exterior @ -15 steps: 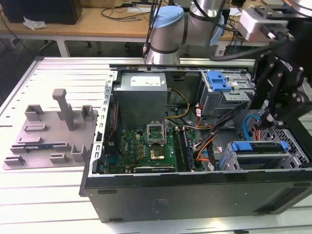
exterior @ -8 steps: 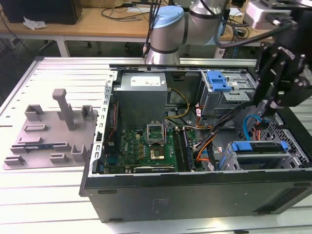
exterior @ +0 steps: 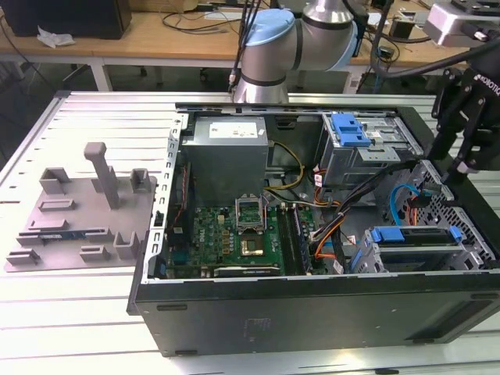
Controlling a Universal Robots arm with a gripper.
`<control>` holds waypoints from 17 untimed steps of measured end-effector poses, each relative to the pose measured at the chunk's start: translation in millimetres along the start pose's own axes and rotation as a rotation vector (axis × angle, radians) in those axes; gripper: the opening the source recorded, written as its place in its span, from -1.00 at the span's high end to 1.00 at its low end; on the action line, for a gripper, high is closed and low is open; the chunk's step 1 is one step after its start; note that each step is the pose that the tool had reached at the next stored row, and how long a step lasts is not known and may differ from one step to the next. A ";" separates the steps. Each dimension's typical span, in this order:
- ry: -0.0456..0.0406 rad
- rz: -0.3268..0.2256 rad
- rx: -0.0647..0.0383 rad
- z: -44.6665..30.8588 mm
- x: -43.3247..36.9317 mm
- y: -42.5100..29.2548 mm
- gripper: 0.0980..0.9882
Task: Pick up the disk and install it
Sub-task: 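Insert the first disk wire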
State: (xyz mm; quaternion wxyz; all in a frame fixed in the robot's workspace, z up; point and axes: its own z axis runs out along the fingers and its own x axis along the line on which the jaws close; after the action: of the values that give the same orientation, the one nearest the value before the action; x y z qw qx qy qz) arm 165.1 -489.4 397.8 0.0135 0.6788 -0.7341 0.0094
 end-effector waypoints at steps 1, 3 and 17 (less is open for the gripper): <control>0.0003 0.012 0.000 0.3 -0.1 -0.4 0.07; 0.0020 0.032 -0.001 1.0 -0.3 -1.1 0.07; 0.0739 0.045 0.004 3.9 -45.7 -15.0 0.40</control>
State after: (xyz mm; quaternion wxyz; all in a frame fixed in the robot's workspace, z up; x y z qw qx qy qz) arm 183.6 -445.1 392.3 0.0392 0.6613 -0.7482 0.0361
